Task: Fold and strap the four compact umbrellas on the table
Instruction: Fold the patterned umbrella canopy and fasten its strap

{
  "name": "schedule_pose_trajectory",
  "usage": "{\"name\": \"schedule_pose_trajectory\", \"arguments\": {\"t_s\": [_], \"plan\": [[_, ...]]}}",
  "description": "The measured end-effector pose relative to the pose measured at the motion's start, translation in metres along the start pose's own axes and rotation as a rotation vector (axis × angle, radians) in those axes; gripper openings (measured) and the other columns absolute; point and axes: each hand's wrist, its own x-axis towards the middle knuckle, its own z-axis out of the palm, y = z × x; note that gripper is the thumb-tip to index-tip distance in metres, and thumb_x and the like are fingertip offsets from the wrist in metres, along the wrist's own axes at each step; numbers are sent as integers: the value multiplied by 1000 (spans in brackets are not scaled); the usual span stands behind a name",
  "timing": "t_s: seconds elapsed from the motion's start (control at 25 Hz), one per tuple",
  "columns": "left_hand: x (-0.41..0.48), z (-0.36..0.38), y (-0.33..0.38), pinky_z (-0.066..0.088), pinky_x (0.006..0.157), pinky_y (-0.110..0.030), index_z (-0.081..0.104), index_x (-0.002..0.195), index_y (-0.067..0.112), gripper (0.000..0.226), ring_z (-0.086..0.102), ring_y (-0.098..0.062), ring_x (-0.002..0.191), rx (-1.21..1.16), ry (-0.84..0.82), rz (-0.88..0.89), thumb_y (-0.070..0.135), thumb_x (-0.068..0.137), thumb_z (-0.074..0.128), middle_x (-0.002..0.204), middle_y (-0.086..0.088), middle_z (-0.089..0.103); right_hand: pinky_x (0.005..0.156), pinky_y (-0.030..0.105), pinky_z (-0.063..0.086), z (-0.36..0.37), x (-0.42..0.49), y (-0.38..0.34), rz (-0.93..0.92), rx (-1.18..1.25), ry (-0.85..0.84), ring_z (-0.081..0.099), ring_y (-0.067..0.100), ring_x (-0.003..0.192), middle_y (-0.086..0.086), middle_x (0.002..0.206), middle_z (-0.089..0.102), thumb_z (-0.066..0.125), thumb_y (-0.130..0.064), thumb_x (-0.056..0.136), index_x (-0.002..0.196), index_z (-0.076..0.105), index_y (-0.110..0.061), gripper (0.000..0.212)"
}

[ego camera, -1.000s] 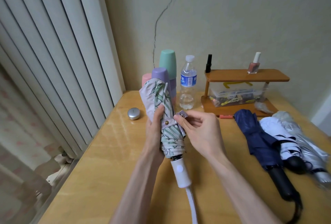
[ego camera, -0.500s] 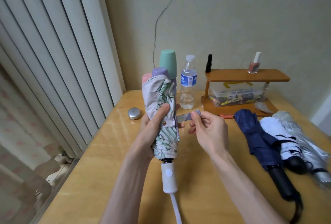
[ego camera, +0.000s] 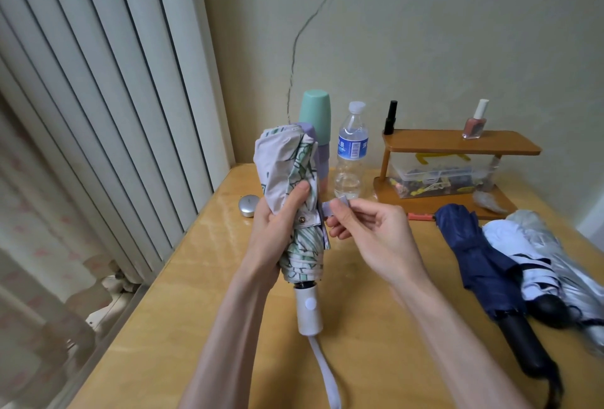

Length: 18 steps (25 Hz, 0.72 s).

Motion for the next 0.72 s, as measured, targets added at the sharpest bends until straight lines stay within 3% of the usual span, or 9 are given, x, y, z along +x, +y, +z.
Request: {"name": "schedule_pose_trajectory", "arguments": {"t_s": [0.24,0.4,0.52,0.72], "plan": [[2,-1,-4,62,74,-51,74,112,5,29,72,-34,76,12,14,3,32,102,68,95,-23,76,75,27,60,-5,2,5,52,26,-57,75,17,81,10,89,80,62,-18,105,102,79,-9,20],[3,-2,-4,61,83,-56,73,112,2,31,73,-36,85,41,11,7,31,102,68,106,-30,74,66,26,59,-1,1,3,16,-62,-34,72,16,67,10,76,77,73,-8,97,93,79,-5,9],[1,2,-4,61,80,-56,74,107,5,28,72,-34,80,51,-10,-13,32,101,70,95,-26,75,63,25,58,2,0,5,-15,-104,63,71,14,62,6,69,75,79,-11,93,85,78,-10,8],[2,2,-3,62,65,-44,74,105,1,28,72,-30,68,50,37,3,28,103,68,84,-20,74,66,28,62,-11,4,17,-6,-265,193,74,16,64,0,66,75,78,-22,95,83,77,-19,12]]}}
